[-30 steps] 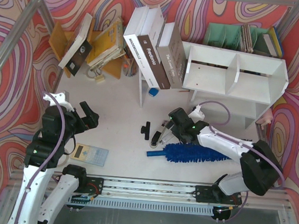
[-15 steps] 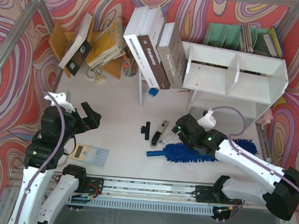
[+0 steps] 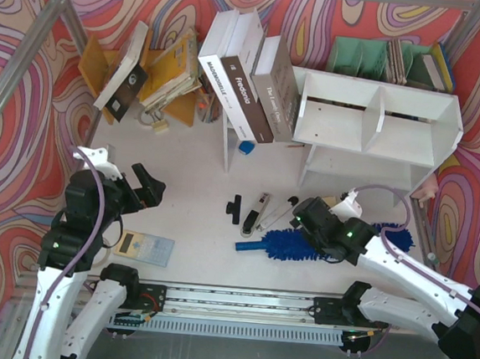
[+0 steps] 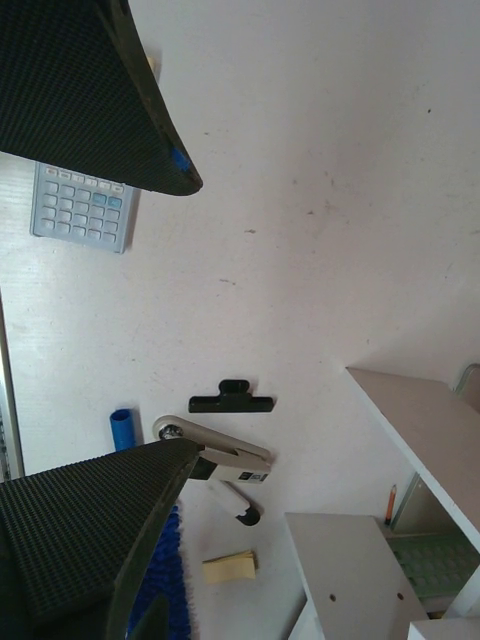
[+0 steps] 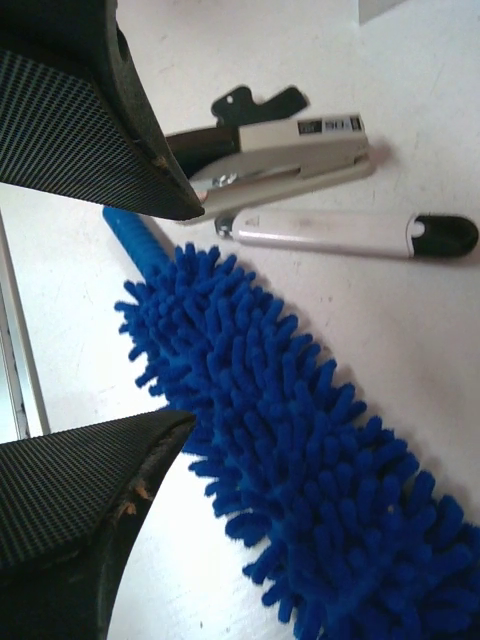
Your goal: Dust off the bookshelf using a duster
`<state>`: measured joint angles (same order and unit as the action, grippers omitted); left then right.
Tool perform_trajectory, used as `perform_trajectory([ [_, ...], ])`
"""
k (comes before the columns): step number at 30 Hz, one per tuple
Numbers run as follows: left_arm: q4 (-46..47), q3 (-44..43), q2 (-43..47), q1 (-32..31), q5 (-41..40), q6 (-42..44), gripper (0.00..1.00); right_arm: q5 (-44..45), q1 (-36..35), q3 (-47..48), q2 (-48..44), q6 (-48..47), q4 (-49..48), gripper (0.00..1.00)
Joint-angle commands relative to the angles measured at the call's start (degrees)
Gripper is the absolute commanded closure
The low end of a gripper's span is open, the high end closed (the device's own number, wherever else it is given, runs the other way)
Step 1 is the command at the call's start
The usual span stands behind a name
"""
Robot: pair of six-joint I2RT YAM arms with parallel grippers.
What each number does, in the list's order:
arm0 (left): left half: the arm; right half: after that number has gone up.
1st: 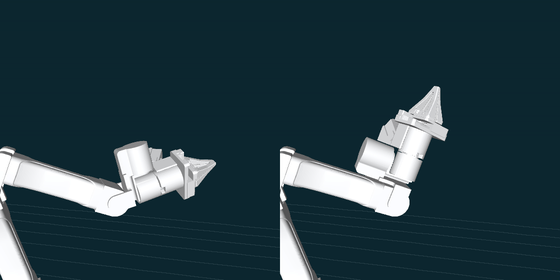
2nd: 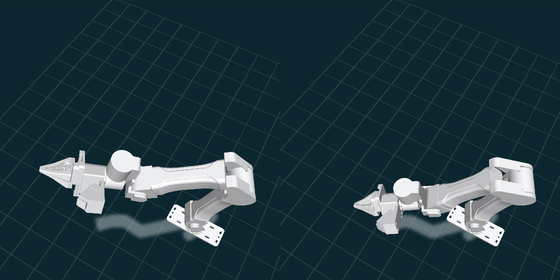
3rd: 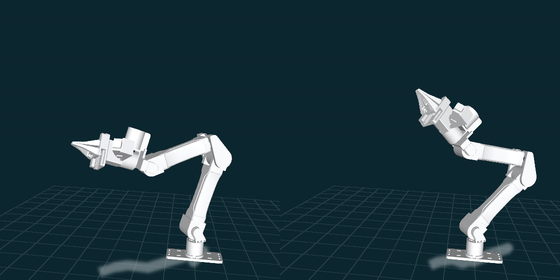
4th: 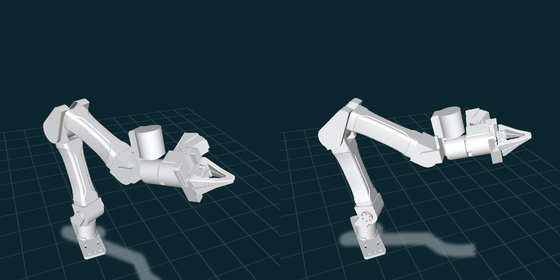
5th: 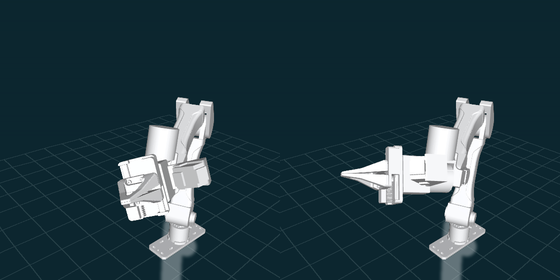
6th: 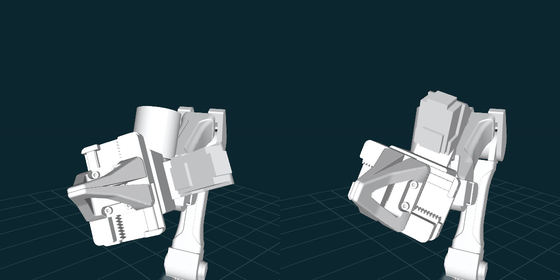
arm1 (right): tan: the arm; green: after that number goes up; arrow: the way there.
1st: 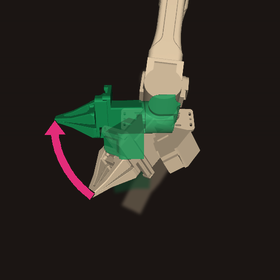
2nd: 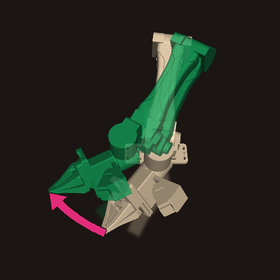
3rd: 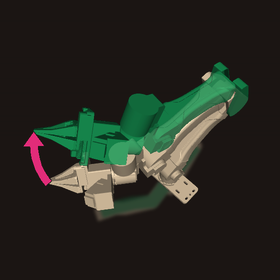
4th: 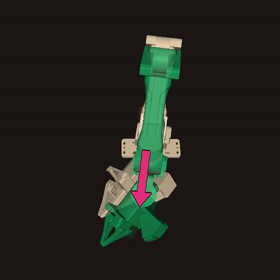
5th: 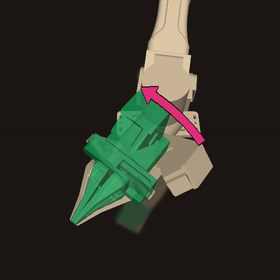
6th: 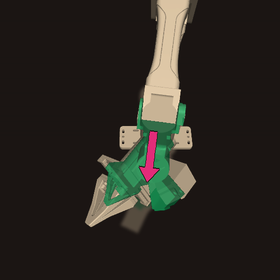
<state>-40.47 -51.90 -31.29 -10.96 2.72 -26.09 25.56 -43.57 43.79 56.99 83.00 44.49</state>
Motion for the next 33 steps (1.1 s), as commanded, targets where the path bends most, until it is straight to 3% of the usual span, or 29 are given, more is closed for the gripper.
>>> perform_trajectory([
  [1, 2.07, 1.16, -0.33, -0.20, 1.96, 0.85, 0.02, 1.74, -0.22, -3.05, -1.91, 1.79, 3.22, 0.30],
  [6, 3.04, 0.82, -1.23, -2.12, 2.23, -1.44, 0.01, -0.83, -0.04, -5.57, -1.66, 0.78, 0.47, 0.29],
  [9, 5.16, 0.92, -2.07, -6.72, -0.28, -4.40, 0.02, -1.97, 0.01, -6.29, -0.63, 1.30, 0.51, 0.29],
  [17, 11.89, 2.48, -11.70, -35.23, -21.69, -5.03, 0.02, -1.85, 3.81, -8.95, -0.27, 1.13, 1.85, 0.29],
  [20, 15.46, 3.53, -15.43, -42.41, -26.25, -4.87, 0.01, -2.84, 7.23, -10.31, -1.45, -1.81, 0.54, 0.29],
  [33, 26.89, 6.47, -26.41, -52.57, -27.65, -4.73, 0.02, -7.22, 16.38, -14.24, -2.14, -8.45, -4.69, 0.28],
])
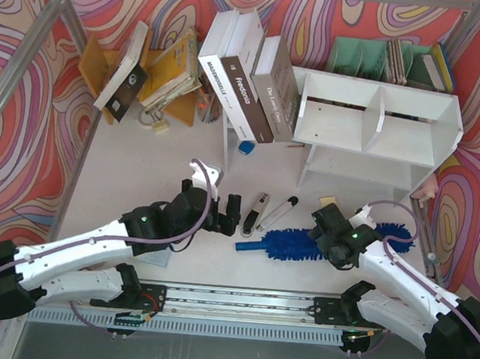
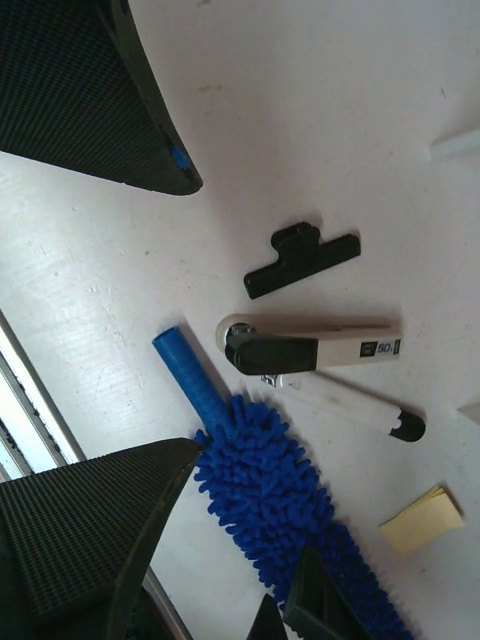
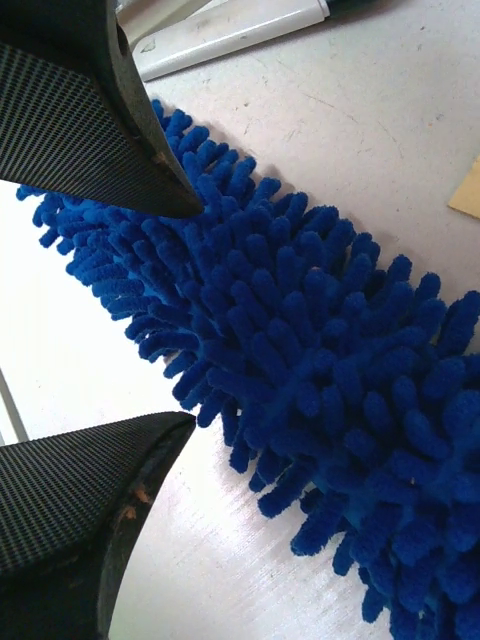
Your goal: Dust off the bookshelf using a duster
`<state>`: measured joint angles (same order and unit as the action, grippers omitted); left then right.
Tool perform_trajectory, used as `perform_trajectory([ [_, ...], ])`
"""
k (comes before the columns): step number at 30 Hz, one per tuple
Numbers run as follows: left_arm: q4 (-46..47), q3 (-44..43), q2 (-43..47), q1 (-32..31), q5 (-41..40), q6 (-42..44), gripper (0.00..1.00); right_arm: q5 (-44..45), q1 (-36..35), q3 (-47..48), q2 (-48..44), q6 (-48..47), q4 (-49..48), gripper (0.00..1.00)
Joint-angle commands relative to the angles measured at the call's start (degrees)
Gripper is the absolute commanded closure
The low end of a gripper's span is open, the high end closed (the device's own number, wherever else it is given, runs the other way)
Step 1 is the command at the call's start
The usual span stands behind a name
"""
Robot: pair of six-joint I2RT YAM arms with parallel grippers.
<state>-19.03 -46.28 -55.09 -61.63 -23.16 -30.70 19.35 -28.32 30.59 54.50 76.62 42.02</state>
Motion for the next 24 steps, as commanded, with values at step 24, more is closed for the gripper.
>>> perform_trajectory([
  [24, 9.71, -1.90, -13.99, -8.74, -0.84, 4.76, 0.02, -0.26, 9.26, -2.79, 5.16, -3.17, -6.73, 0.29],
])
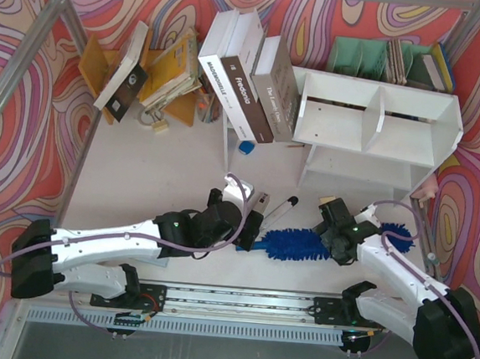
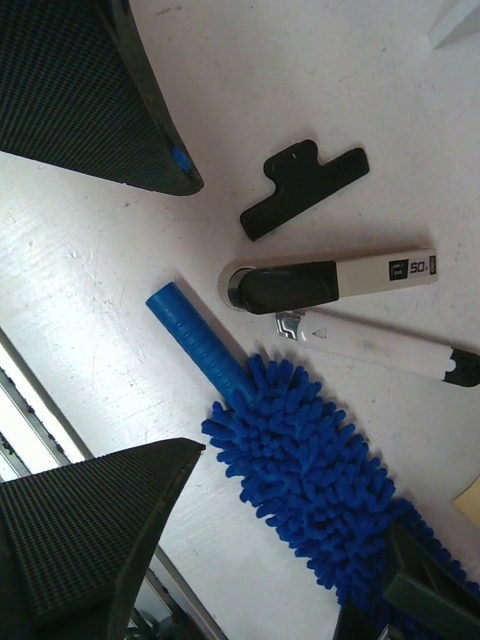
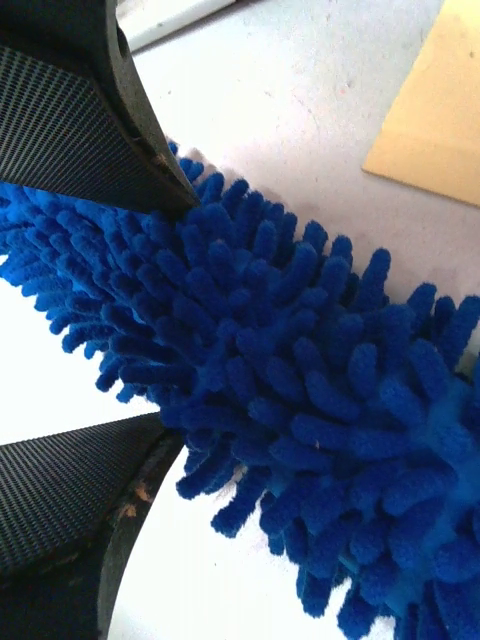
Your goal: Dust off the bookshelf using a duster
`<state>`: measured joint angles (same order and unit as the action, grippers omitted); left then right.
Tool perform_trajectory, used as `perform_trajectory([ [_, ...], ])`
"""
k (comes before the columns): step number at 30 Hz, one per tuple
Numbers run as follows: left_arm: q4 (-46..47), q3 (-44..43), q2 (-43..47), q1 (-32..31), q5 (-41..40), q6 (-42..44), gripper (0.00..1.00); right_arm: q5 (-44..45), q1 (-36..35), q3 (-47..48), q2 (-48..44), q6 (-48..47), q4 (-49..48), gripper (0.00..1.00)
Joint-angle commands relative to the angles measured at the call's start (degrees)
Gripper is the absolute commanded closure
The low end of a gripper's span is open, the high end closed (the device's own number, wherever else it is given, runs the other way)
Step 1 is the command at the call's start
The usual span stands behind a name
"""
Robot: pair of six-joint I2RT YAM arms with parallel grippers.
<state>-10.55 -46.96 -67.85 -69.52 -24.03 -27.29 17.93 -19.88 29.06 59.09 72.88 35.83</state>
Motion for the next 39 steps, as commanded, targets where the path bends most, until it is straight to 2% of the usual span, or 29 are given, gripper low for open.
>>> perform_trajectory([
  [1, 1.23, -1.33, -1.62, -1.09, -0.01, 1.48, 0.02, 1.39, 0.87, -1.52, 0.74, 0.70, -0.71, 0.30],
  [7, 1.31, -2.12, -3.43, -2.08, -0.18, 2.26, 0.02, 2.25, 1.43, -2.80, 1.79, 1.62, -1.00, 0.37],
  [15, 0.88, -3.33, -4.51, -3.05, -0.49, 3.53, 0.02, 4.97, 1.49, -2.08, -3.76, 3.22, 3.56, 0.72],
  [26, -2.53, -6.77, -6.91, -4.60, -1.88, 5.87, 0.02, 6.00, 1.48, 1.47, -9.09, 3.67, 8.99, 0.98],
  [39, -6.24, -11.84, -9.52, -7.95, -1.07, 8.36, 0.02, 7.32, 1.44, 6.00, -15.80, 4.82, 13.47, 1.00],
])
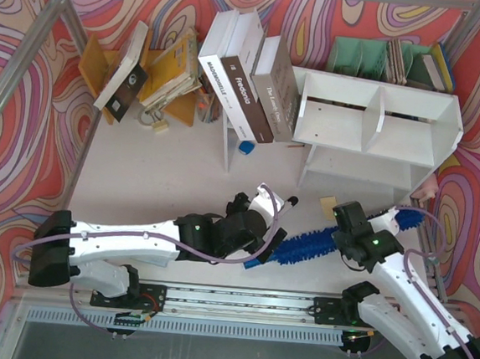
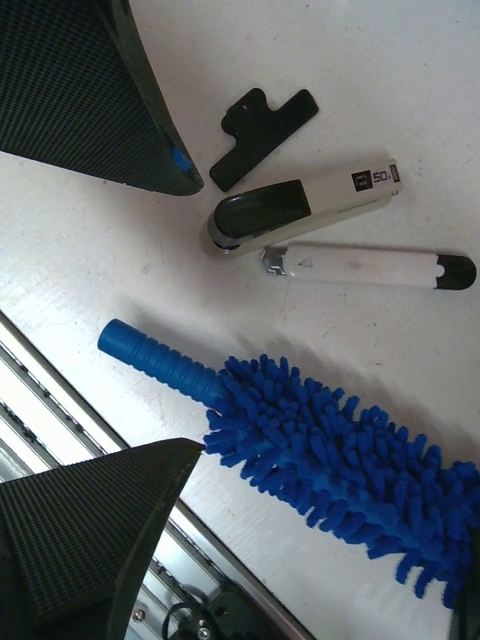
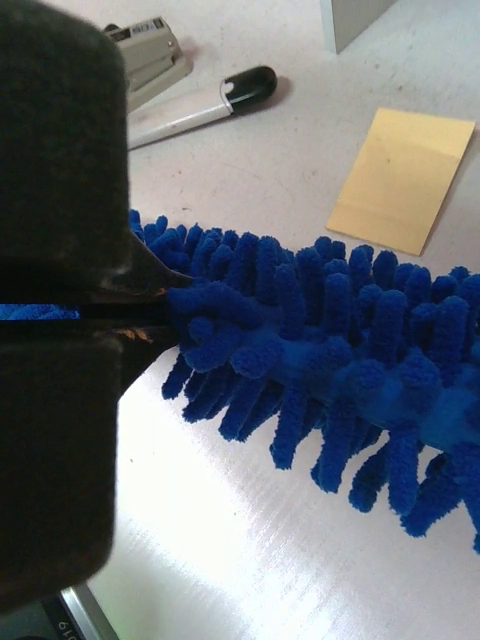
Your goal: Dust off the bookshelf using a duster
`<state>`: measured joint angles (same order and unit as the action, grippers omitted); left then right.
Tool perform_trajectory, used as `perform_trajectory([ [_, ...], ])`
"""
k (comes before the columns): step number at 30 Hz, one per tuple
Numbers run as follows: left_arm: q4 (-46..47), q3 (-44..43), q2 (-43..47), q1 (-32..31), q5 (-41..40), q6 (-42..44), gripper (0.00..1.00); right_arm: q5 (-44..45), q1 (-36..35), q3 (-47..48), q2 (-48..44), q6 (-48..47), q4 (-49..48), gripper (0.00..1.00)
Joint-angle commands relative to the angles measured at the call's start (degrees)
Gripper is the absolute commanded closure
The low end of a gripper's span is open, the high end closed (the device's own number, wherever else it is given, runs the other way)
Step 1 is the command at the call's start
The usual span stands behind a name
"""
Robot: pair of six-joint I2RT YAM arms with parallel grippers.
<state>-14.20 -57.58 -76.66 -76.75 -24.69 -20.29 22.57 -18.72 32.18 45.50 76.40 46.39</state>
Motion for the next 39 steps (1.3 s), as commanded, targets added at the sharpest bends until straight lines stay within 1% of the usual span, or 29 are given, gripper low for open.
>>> perform_trajectory([
  [1, -2.63, -1.29, -0.75, -0.84, 0.01, 1.59, 0.02, 2.66, 0.29, 3.36, -2.77, 1.37, 3.14, 1.00],
  [12, -5.97, -4.09, -3.22, -1.88, 7.99, 4.40, 0.02, 2.67, 0.26, 9.72, -6.77, 0.10, 6.50, 1.00],
  [19, -7.85, -4.47, -4.63, -2.41, 7.33, 4.71, 0.01, 2.31, 0.30, 12.51, -9.01, -1.05, 7.52, 1.00],
  [26, -6.79, -4.20, -7.03, -2.44, 6.67, 4.87, 0.02, 2.39, 0.27, 15.70, -9.55, -2.52, 8.42, 1.00],
  [29, -6.31, -4.25, -8.21, -2.44, 5.67, 4.91, 0.03, 2.15, 0.34, 16.68, -9.68, -2.87, 8.58, 1.00],
  [32, -6.22, -4.69, -9.60, -2.44, 4.51, 4.98, 0.09, 2.09, 0.27, 17.56, -9.88, -3.17, 8.83, 1.00],
  [35, -6.37, -5.18, -10.68, -2.46, 3.59, 5.00, 0.18, 2.13, 0.35, 18.16, -10.08, -3.49, 8.96, 1.00],
  [39, -6.59, -6.14, -11.43, -2.44, 2.16, 4.78, 0.33, 2.21, 0.26, 18.53, -10.16, -3.47, 9.16, 1.00],
])
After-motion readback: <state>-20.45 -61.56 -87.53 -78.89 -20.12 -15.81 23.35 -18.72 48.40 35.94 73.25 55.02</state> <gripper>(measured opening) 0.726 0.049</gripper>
